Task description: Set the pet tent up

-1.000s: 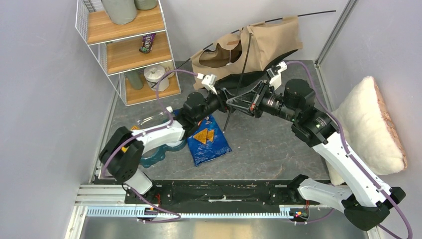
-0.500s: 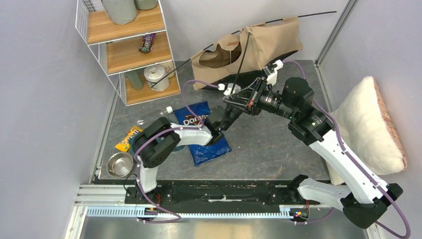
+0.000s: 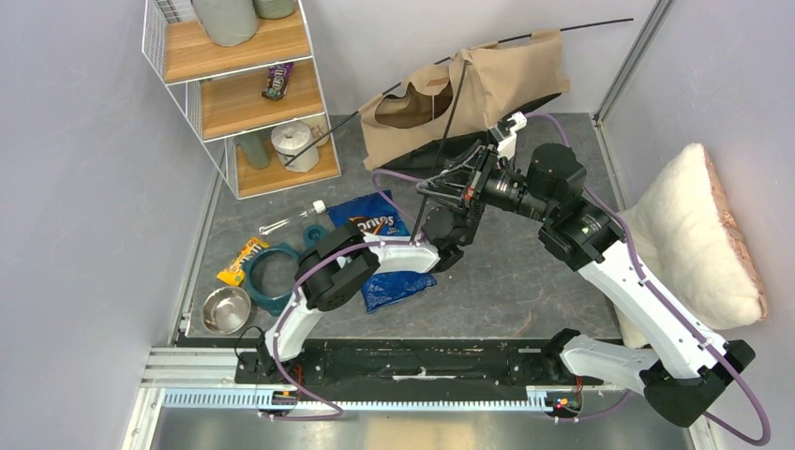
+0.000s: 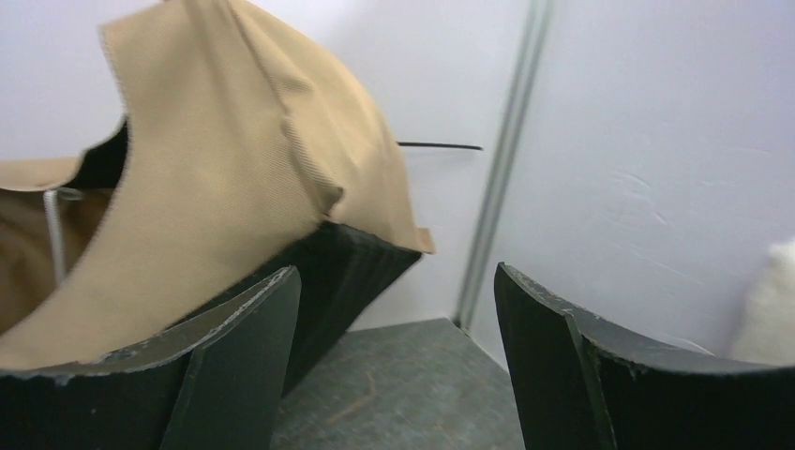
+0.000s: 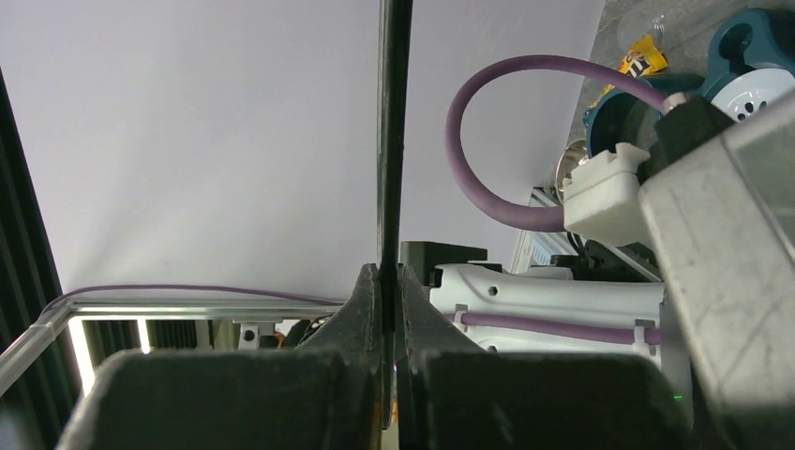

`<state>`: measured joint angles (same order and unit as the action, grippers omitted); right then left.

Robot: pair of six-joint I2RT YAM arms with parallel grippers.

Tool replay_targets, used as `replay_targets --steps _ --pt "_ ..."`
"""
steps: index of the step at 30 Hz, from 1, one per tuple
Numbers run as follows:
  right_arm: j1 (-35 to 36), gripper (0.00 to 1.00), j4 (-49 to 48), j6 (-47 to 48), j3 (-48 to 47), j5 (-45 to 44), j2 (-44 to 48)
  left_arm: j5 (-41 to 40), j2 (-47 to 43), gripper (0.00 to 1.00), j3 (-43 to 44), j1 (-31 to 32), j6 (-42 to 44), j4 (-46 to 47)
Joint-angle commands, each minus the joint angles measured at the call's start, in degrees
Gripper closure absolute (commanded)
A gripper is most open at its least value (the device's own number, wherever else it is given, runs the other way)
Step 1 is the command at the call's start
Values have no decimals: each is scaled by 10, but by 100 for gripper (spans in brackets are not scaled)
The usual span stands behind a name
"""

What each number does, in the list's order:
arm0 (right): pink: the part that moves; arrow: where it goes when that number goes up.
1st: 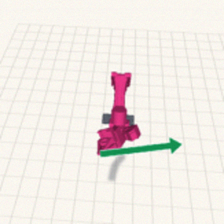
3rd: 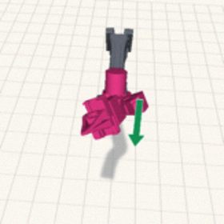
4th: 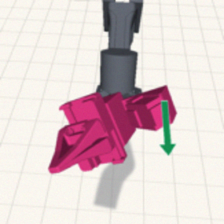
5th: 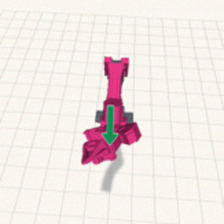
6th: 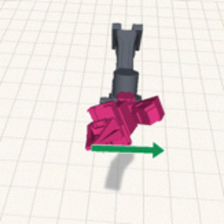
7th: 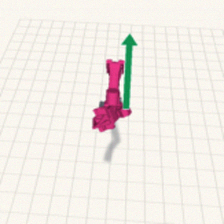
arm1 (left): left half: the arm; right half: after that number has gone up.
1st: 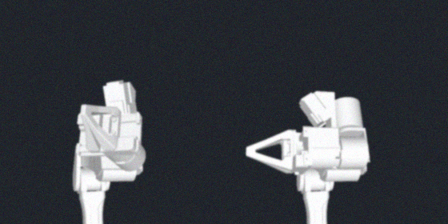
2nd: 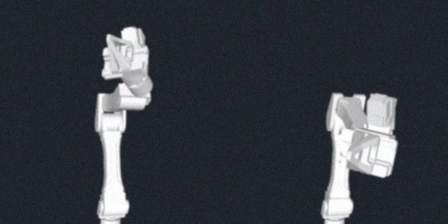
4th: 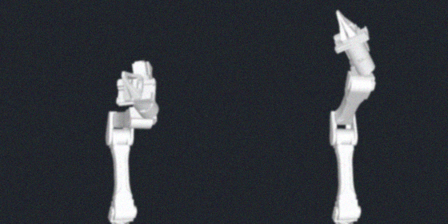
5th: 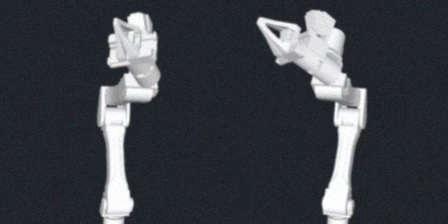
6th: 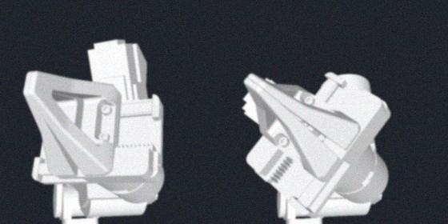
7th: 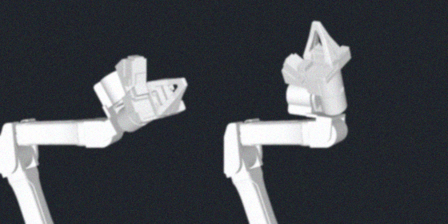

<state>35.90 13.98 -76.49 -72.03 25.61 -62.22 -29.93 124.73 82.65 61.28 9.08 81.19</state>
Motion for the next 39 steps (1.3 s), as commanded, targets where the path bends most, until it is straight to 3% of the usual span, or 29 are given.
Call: replay_targets --steps 1,5,15,19,24,32,39 --pt "-3 100 -9 5 7 -13 -8 -66 17 18 43 -3 86 71" --pt "-3 100 -8 6 6 -8 -11 -68 18 18 50 -4 87 66" --pt "-3 100 -15 1 9 -11 -17 -70 20 33 96 -31 35 -16" --pt "-3 100 -20 -3 13 -6 -19 -84 30 33 111 -36 26 -21" --pt "-4 100 -24 -6 13 -7 -17 -74 41 41 132 -38 19 -49" --pt "-3 100 -22 -3 7 -6 -21 -63 52 40 139 -44 -11 -92" --pt "-3 100 -24 -2 8 -5 -20 -50 52 58 137 -49 -19 -107"
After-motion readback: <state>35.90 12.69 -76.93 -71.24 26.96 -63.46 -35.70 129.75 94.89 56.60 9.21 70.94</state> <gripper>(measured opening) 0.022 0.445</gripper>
